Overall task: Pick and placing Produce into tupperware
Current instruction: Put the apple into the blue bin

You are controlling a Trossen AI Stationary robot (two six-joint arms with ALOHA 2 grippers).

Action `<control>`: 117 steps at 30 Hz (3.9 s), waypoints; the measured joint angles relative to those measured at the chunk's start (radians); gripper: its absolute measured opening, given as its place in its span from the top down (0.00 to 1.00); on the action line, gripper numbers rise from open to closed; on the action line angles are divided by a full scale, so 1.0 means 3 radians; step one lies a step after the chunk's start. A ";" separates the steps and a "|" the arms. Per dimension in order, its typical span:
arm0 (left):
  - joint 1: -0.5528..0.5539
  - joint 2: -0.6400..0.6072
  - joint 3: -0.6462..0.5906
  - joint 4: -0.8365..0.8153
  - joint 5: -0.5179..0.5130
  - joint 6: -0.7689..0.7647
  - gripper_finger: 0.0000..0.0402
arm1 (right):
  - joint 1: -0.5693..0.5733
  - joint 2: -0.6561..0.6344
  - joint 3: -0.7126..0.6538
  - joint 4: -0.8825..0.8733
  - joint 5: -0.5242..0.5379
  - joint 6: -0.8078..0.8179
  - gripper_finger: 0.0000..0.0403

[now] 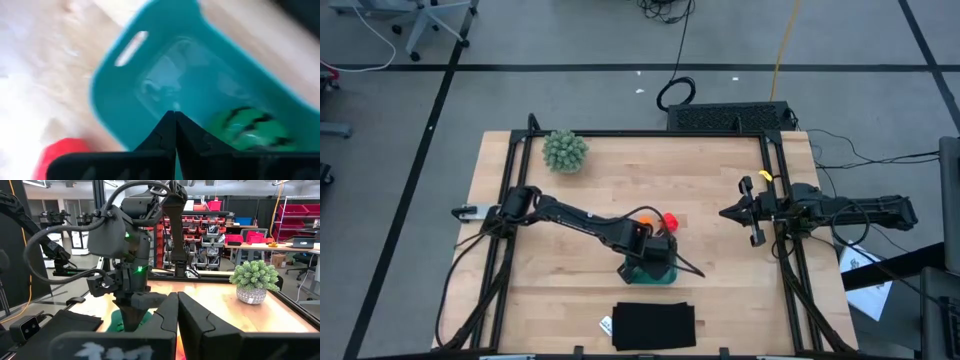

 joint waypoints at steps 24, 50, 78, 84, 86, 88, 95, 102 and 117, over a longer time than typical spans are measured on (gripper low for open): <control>0.0373 -0.1070 0.0005 -0.0452 -0.0523 -0.0499 1.00 | 0.0000 0.0029 -0.0001 -0.0042 0.0000 0.0005 1.00; 0.0887 -0.3728 -0.2261 0.1355 -0.0442 -0.2068 1.00 | 0.0000 0.0027 -0.0001 -0.0063 -0.0001 0.0008 1.00; 0.1134 -0.5269 -0.4383 0.3703 0.0272 -0.1918 1.00 | 0.0000 0.0028 -0.0001 -0.0011 0.0001 -0.0005 1.00; 0.1128 -0.5573 -0.4378 0.2985 0.0008 -0.1936 1.00 | -0.0001 0.0029 -0.0001 -0.0012 0.0001 -0.0004 1.00; 0.1098 -0.5573 -0.4378 0.2842 -0.0002 -0.1938 1.00 | 0.0000 0.0028 -0.0001 -0.0011 0.0000 -0.0003 1.00; 0.1045 -0.5573 -0.4378 0.2715 -0.0089 -0.1935 1.00 | 0.0000 0.0028 -0.0001 -0.0011 0.0001 -0.0003 1.00; 0.0768 -0.5553 -0.4590 0.2628 -0.0623 -0.1892 1.00 | 0.0000 0.0028 -0.0001 -0.0011 0.0001 -0.0002 1.00; 0.0577 -0.5886 -0.4988 0.3113 -0.0730 -0.1516 1.00 | -0.0001 0.0028 -0.0001 -0.0013 0.0001 -0.0001 1.00; 0.0744 -0.6435 -0.5052 0.2530 -0.0392 -0.1718 1.00 | -0.0001 0.0028 -0.0001 0.0016 0.0001 -0.0003 1.00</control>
